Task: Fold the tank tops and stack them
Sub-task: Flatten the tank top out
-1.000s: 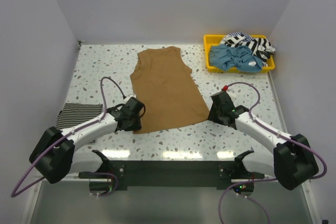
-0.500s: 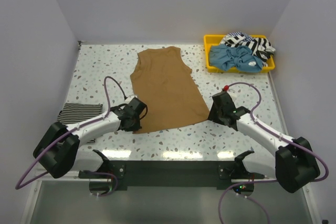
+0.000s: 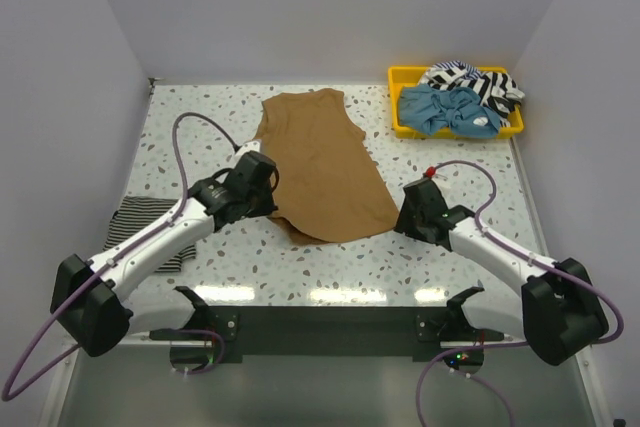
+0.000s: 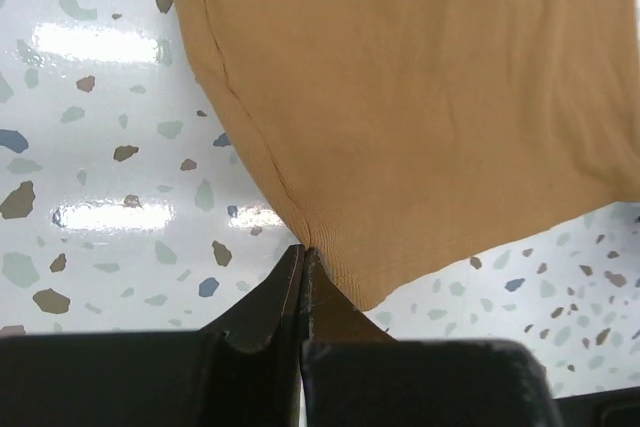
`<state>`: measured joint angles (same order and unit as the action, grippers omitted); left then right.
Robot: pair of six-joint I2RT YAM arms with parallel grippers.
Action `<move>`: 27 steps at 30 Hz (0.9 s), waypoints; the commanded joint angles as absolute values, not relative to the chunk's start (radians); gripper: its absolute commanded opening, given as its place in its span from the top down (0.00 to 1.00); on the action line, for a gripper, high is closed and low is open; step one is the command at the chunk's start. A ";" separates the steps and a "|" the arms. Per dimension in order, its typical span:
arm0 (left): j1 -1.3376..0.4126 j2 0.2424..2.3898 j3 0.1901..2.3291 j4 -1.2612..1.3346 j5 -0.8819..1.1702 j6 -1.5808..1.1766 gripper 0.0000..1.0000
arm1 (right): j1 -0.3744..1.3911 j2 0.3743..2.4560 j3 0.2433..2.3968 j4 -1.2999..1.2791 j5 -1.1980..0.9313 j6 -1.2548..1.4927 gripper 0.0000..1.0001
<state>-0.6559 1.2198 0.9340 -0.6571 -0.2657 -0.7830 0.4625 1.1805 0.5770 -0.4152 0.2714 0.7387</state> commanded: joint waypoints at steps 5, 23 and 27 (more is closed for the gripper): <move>-0.650 1.109 1.055 -0.759 -0.295 -0.842 1.00 | 0.462 1.193 0.565 -0.358 0.299 0.762 0.46; -0.644 1.069 1.235 -0.744 -0.296 -0.907 1.00 | 0.460 1.186 0.535 -0.285 0.304 0.793 0.60; -0.644 1.068 1.298 -0.681 -0.244 -0.908 1.00 | 0.460 1.196 0.532 -0.242 0.236 0.795 0.57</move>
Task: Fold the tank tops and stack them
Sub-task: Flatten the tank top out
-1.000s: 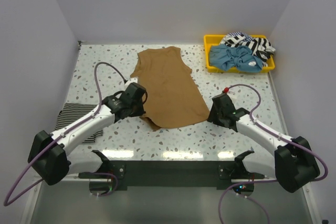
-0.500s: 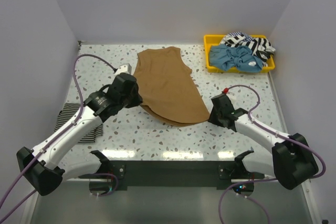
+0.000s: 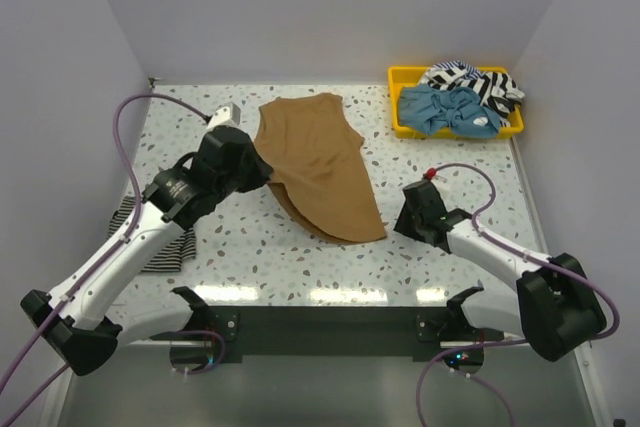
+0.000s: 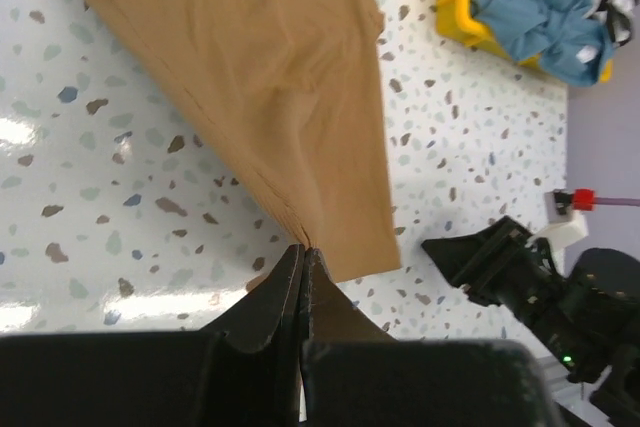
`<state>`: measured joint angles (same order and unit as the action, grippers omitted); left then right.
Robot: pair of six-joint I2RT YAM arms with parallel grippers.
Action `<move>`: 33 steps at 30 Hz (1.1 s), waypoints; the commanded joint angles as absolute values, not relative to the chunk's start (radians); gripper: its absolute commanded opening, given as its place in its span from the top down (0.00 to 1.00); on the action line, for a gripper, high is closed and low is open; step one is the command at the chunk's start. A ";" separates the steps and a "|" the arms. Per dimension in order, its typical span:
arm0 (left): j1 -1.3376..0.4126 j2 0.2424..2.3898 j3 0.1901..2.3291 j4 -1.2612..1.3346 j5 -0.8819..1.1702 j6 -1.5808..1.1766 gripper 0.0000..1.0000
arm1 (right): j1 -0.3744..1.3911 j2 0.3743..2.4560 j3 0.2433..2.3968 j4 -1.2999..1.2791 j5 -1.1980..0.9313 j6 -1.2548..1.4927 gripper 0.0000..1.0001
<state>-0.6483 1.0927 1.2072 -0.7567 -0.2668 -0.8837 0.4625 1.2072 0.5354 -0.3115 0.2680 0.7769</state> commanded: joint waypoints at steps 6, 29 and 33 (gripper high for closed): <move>-0.644 1.175 1.548 -0.650 -0.230 -0.870 1.00 | 0.460 1.238 0.517 -0.134 0.033 0.853 0.53; -0.669 1.284 1.703 -0.571 -0.274 -0.916 1.00 | 0.954 1.796 0.324 1.251 0.161 1.407 0.44; -0.667 1.302 1.713 -0.563 -0.313 -0.926 1.00 | 0.999 2.014 0.444 1.356 0.199 1.479 0.46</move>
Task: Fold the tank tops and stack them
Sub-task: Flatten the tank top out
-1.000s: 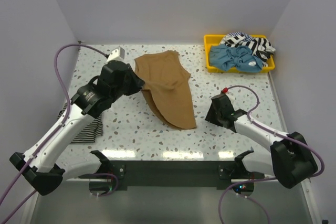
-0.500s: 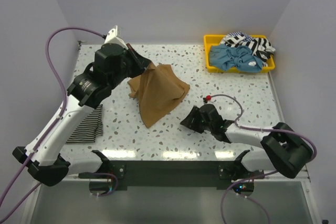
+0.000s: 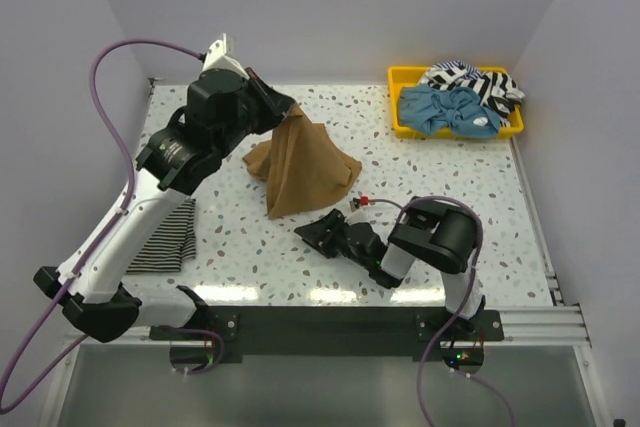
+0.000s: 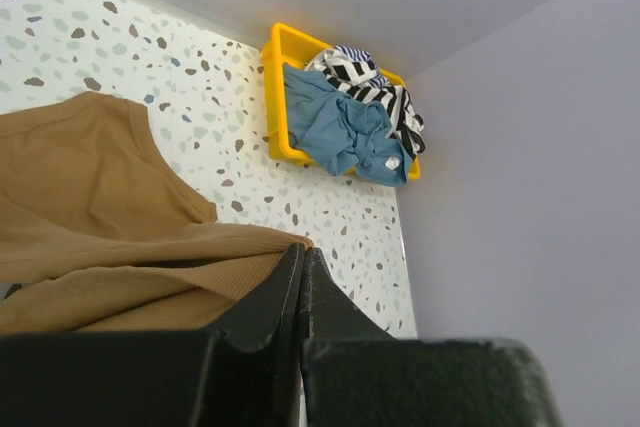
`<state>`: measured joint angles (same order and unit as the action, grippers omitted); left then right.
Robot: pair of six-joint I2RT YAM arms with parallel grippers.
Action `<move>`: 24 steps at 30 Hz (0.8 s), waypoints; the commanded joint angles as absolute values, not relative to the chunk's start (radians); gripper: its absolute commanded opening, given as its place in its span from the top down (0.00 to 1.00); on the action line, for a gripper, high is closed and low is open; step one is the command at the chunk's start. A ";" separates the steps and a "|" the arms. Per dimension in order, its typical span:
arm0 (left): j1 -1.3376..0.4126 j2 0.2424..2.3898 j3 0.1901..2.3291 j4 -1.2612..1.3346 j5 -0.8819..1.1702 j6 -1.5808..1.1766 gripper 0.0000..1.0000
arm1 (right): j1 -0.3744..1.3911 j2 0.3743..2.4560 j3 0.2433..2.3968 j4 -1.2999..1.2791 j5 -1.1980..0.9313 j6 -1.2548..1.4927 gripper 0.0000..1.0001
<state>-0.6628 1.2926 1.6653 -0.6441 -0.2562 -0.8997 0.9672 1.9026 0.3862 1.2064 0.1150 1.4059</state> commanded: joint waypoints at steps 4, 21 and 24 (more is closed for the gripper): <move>-0.678 1.333 1.771 -0.568 -0.331 -0.930 1.00 | 1.035 2.104 0.515 1.405 0.248 1.519 0.43; -0.834 1.459 1.969 -0.541 -0.492 -0.925 1.00 | 1.000 2.198 0.466 1.615 0.442 1.591 0.33; -0.903 1.483 2.002 -0.542 -0.538 -0.919 1.00 | 0.980 2.125 0.419 1.615 0.459 1.563 0.32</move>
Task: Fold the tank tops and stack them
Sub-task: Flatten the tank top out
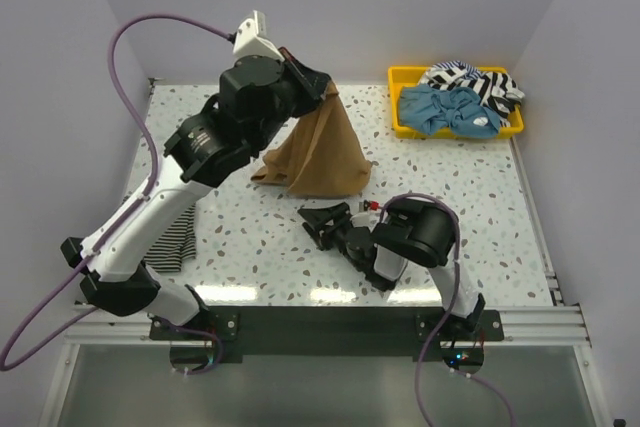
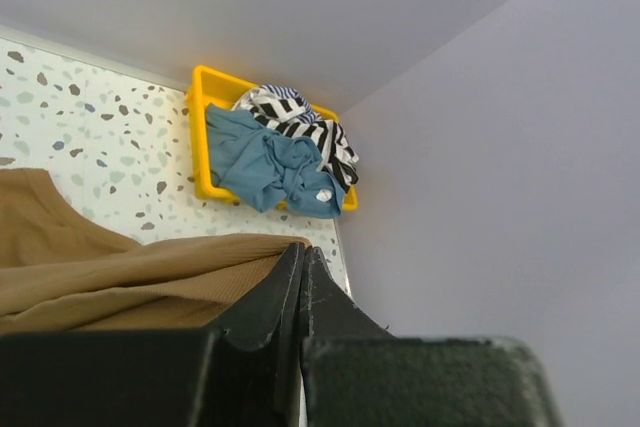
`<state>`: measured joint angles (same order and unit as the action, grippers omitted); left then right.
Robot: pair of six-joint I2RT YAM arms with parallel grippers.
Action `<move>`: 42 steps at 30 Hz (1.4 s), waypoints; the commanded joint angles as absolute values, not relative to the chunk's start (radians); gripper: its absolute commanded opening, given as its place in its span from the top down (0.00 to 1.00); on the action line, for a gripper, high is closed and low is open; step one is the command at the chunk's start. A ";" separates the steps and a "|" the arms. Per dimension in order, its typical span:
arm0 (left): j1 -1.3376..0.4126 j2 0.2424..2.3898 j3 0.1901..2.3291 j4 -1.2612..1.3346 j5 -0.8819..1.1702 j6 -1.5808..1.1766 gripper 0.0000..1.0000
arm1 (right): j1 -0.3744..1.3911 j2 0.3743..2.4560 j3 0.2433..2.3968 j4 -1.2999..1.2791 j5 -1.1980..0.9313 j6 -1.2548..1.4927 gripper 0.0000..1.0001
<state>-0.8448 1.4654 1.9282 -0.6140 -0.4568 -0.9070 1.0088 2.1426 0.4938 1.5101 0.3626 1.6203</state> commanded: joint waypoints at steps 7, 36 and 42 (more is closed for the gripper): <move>-1.011 1.566 2.121 -0.551 -0.641 -0.881 1.00 | 0.962 1.948 0.266 1.615 0.514 1.526 0.30; -0.255 1.072 0.785 -0.360 -0.374 -0.946 1.00 | 0.948 1.334 0.645 -0.139 0.422 1.108 0.54; -0.176 1.083 0.739 -0.382 -0.318 -0.939 1.00 | 0.977 1.447 0.848 -0.239 0.474 1.049 0.67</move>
<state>-0.2028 1.0916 0.7582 -0.4263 -0.3470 -0.9325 0.9688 1.4517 0.7746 -0.1448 0.4488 1.1229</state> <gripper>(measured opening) 0.014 0.344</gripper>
